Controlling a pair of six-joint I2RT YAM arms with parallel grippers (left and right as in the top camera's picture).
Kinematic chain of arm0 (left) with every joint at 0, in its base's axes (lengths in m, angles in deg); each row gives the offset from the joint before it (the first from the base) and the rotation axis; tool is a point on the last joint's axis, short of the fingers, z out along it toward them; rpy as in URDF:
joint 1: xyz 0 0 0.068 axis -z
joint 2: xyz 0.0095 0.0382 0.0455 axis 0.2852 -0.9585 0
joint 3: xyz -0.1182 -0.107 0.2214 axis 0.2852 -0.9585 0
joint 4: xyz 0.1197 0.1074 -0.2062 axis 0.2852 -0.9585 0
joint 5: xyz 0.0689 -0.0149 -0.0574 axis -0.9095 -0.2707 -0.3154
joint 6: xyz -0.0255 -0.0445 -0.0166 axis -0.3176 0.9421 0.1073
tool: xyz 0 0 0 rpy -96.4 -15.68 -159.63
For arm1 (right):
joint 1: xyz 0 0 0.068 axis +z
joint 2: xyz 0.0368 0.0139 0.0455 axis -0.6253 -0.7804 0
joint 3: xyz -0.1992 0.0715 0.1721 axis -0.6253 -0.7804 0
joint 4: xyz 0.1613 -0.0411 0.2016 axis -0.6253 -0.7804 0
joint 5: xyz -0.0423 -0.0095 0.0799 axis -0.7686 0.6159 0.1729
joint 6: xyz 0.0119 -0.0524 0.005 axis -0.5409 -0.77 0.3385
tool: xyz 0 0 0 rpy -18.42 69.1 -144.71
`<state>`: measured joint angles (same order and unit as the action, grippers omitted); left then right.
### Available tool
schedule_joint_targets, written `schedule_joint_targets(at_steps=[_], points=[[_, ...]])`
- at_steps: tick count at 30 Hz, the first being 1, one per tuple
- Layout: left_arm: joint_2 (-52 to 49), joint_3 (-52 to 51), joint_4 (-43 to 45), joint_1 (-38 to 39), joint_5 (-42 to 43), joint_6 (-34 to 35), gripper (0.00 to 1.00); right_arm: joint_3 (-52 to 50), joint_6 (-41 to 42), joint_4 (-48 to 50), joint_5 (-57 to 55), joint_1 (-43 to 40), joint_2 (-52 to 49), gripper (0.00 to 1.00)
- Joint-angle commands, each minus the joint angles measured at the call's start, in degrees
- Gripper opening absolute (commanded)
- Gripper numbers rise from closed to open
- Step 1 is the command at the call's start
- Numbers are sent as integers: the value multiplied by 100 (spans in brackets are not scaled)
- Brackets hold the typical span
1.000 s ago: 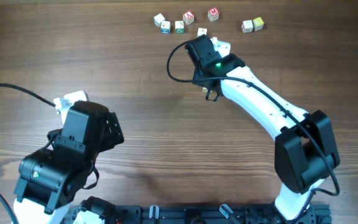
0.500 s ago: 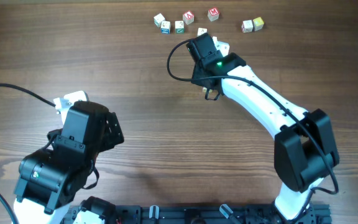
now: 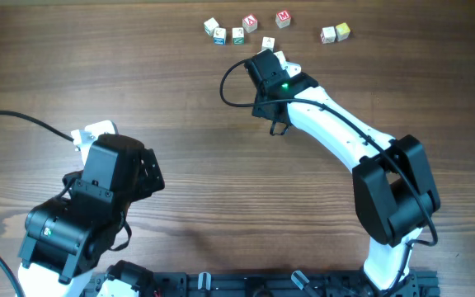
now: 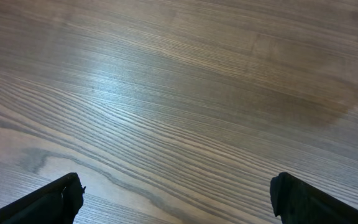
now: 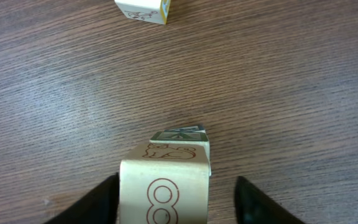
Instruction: Form a tower
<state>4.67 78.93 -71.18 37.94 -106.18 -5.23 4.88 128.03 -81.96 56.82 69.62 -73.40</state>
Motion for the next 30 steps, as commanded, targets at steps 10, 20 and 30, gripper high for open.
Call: schedule_joint_targets(at_steps=[10, 20, 30], points=[[2, -20, 2, -33, -11, 59, 100, -15, -330, 61, 645, -168, -83, 99], [2, -20, 2, -33, -11, 59, 100, -17, -715, 153, 940, -323, -352, 99], [2, -20, 2, -33, -11, 59, 100, -17, -732, 407, 931, -323, -562, 87]])
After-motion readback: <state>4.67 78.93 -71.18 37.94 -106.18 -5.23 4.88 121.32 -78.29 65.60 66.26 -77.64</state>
